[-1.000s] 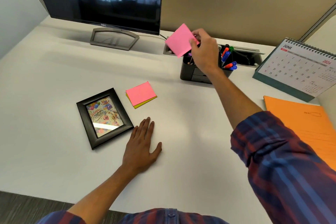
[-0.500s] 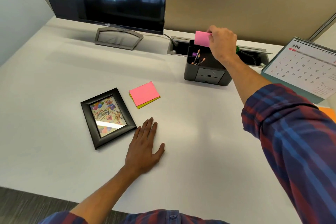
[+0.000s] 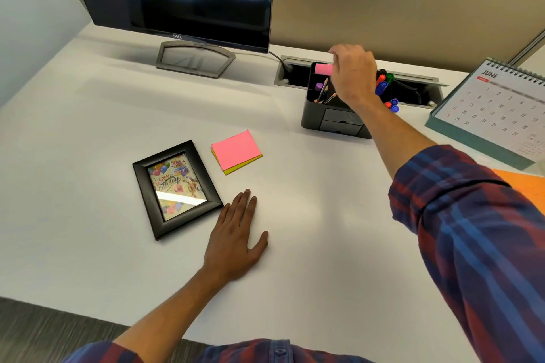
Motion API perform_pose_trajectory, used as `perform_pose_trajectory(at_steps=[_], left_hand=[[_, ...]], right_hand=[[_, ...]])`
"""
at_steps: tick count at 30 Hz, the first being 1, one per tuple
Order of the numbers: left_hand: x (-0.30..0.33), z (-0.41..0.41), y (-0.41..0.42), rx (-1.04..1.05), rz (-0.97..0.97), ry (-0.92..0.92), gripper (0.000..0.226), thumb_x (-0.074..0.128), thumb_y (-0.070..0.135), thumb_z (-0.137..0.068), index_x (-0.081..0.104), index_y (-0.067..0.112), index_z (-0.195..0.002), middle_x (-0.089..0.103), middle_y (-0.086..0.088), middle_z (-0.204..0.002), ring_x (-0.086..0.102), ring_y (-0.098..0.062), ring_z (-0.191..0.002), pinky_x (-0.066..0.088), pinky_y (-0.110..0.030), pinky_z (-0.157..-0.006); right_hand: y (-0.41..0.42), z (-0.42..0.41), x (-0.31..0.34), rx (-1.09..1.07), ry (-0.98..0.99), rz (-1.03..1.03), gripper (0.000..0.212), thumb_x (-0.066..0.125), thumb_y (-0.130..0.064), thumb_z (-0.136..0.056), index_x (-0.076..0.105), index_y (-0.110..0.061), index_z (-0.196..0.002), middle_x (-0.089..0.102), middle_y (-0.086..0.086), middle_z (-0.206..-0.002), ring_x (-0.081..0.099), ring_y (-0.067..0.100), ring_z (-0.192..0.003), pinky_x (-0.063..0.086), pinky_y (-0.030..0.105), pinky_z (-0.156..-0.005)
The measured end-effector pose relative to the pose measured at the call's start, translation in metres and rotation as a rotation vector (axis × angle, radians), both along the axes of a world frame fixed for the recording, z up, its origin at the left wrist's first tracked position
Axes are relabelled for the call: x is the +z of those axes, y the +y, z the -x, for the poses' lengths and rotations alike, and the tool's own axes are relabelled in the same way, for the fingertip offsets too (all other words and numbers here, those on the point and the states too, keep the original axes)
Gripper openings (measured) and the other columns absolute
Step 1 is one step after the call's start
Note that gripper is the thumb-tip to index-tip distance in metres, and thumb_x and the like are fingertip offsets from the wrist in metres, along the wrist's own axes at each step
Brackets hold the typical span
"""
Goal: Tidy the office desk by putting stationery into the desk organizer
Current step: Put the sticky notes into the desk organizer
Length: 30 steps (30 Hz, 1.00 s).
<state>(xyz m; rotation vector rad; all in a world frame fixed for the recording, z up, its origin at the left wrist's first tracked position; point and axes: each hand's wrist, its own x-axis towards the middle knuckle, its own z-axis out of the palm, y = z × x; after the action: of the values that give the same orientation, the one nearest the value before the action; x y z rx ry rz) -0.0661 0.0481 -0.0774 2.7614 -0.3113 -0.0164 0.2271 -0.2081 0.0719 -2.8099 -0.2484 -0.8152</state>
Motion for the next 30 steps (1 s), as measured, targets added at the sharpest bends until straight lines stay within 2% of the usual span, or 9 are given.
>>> perform_pose_trajectory(at_steps=[4,8,11,13,17,20,26,30], left_hand=[[0.000,0.000,0.000,0.000,-0.003,0.005,0.075,0.036,0.054,-0.093,0.014,0.019,-0.155,0.003,0.005,-0.163,-0.002,-0.009,-0.150,0.008,-0.034,-0.121],[0.000,0.000,0.000,0.003,-0.004,0.002,0.075,0.036,0.054,-0.093,0.015,0.018,-0.155,0.004,0.004,-0.163,-0.002,-0.009,-0.150,0.007,-0.034,-0.121],[0.000,0.000,0.000,0.004,-0.004,0.000,0.075,0.036,0.054,-0.093,0.016,0.018,-0.155,0.005,0.004,-0.163,-0.001,-0.009,-0.150,0.007,-0.034,-0.121],[0.000,0.000,0.000,0.003,-0.010,0.003,0.075,0.036,0.055,-0.093,0.015,0.018,-0.155,0.004,0.004,-0.164,-0.002,-0.009,-0.150,0.007,-0.034,-0.121],[0.000,0.001,0.000,0.002,-0.014,0.008,0.075,0.034,0.055,-0.094,0.013,0.019,-0.156,0.001,0.004,-0.164,-0.005,-0.009,-0.150,0.007,-0.035,-0.121],[0.000,0.000,0.000,0.001,-0.001,0.005,0.075,0.034,0.055,-0.094,0.013,0.019,-0.156,0.003,0.004,-0.164,-0.003,-0.009,-0.150,0.008,-0.035,-0.121],[-0.001,0.000,0.000,0.001,0.002,0.004,0.074,0.036,0.054,-0.094,0.015,0.019,-0.155,0.004,0.004,-0.164,-0.002,-0.010,-0.150,0.010,-0.037,-0.121],[-0.001,0.000,0.000,0.004,0.009,-0.002,0.073,0.038,0.053,-0.093,0.017,0.018,-0.155,0.006,0.004,-0.163,0.001,-0.010,-0.150,0.009,-0.036,-0.121]], right_hand=[[0.028,0.021,-0.011,0.146,-0.068,-0.037,0.025,0.048,-0.021,-0.092,0.067,-0.013,-0.105,0.070,0.005,-0.100,0.061,0.026,-0.092,0.044,0.038,-0.080],[0.054,0.043,-0.034,0.227,-0.051,-0.074,0.022,0.054,-0.020,-0.087,0.069,-0.013,-0.100,0.071,0.003,-0.094,0.063,0.026,-0.085,0.045,0.037,-0.075],[0.074,0.063,-0.054,0.274,0.016,-0.044,0.021,0.057,-0.020,-0.087,0.069,-0.011,-0.102,0.071,0.005,-0.097,0.063,0.026,-0.088,0.044,0.037,-0.077],[0.086,0.076,-0.065,0.294,0.138,-0.032,0.024,0.056,-0.022,-0.090,0.068,-0.011,-0.108,0.071,0.006,-0.101,0.063,0.028,-0.094,0.043,0.038,-0.080],[0.106,0.098,-0.089,0.252,0.441,-0.057,0.033,0.051,-0.030,-0.097,0.061,-0.015,-0.124,0.063,0.005,-0.119,0.056,0.025,-0.109,0.038,0.038,-0.090],[0.119,0.107,-0.104,0.202,0.607,-0.107,0.040,0.049,-0.041,-0.097,0.060,-0.015,-0.124,0.059,0.006,-0.122,0.052,0.026,-0.114,0.037,0.040,-0.095],[0.140,0.118,-0.113,0.090,0.644,-0.129,0.051,0.047,-0.057,-0.092,0.062,-0.013,-0.114,0.056,0.006,-0.116,0.050,0.026,-0.108,0.038,0.041,-0.089],[0.150,0.120,-0.114,0.044,0.680,-0.200,0.046,0.058,-0.052,-0.088,0.059,-0.013,-0.113,0.055,0.006,-0.116,0.049,0.026,-0.110,0.037,0.040,-0.089]])
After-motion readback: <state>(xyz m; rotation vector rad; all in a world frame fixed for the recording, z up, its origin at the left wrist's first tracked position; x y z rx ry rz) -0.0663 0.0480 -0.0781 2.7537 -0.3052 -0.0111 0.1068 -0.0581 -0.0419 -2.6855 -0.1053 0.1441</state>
